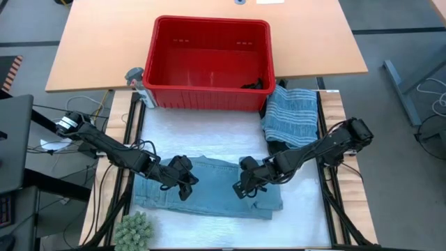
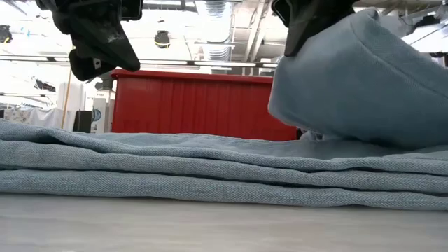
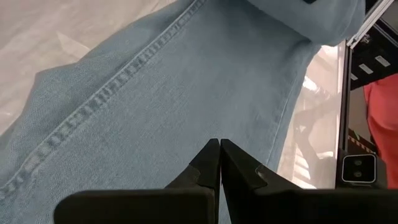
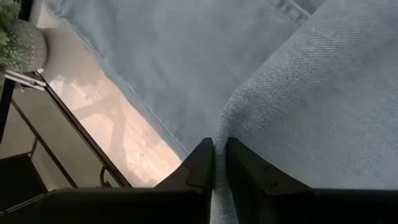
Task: Fold Laundry from Bin
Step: Fold the light blue pants
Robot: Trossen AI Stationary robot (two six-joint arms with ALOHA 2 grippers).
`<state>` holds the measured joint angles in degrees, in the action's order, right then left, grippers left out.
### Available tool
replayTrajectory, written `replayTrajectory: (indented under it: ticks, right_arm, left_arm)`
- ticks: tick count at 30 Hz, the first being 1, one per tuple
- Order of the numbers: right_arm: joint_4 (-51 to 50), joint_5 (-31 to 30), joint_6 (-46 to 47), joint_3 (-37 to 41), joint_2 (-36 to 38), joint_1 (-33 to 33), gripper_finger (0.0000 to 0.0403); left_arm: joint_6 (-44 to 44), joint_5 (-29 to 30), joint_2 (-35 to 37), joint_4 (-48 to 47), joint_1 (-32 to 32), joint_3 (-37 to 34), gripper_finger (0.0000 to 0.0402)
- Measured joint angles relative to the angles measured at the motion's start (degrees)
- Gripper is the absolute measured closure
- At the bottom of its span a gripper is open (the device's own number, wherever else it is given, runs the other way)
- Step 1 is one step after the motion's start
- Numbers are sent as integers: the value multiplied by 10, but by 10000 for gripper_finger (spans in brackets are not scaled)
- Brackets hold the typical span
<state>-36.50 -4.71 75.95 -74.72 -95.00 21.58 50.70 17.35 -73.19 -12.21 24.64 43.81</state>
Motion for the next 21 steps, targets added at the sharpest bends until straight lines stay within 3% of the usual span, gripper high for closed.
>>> replayTrajectory:
  ticks: [13,21]
  right_arm:
    - [30,0,-57,0,0,-7,326]
    - [-116,-11,70,0,0,53,325]
  left_arm:
    - [0,5,0,0,0,0,402]
    - [0,5,0,0,0,0,401]
